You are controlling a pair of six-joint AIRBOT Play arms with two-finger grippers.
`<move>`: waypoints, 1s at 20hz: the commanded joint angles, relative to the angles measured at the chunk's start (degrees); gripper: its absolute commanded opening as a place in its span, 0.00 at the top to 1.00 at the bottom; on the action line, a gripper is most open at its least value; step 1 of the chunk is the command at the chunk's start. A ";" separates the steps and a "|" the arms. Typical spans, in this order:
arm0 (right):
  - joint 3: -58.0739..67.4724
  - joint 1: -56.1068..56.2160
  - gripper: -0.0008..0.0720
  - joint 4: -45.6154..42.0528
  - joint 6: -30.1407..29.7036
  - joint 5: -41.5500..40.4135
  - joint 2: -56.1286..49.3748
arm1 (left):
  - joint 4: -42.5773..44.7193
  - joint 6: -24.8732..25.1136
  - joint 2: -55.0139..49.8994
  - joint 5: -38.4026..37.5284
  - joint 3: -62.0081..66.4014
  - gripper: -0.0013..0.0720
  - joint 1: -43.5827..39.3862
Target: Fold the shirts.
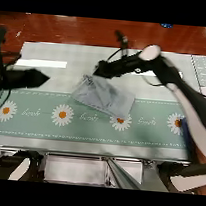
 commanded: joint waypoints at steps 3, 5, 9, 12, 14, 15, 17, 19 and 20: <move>4.52 4.17 0.42 -0.07 2.86 -0.70 -10.45 | -1.95 -1.20 6.69 3.87 -13.57 0.96 1.42; 4.52 0.39 0.42 -0.02 3.61 4.11 -8.02 | -1.88 -1.18 5.88 6.25 -14.84 0.96 1.49; 4.50 -14.34 0.42 -8.31 4.09 19.32 5.40 | -1.90 -1.20 4.81 9.42 -14.91 0.96 1.46; 1.73 -24.46 0.42 -32.85 7.61 25.14 20.41 | -1.92 -1.22 4.81 9.55 -14.91 0.96 1.46; -7.80 -29.33 0.42 -47.84 14.67 21.05 31.32 | -1.92 -1.22 4.81 9.81 -14.93 0.96 1.46; -15.10 -31.45 0.42 -49.96 17.53 17.07 36.57 | -1.92 -1.22 4.79 10.03 -14.93 0.96 1.46; -29.88 -33.68 0.42 -46.88 21.33 8.17 44.09 | -1.92 -1.22 4.76 10.43 -14.93 0.96 1.46; -42.03 -33.75 0.42 -37.40 22.14 0.70 46.14 | -1.92 -1.25 4.74 10.43 -14.93 0.96 1.46; -46.99 -33.75 0.42 -30.38 20.83 -3.17 45.70 | -2.14 -1.22 4.74 10.40 -14.93 0.96 1.46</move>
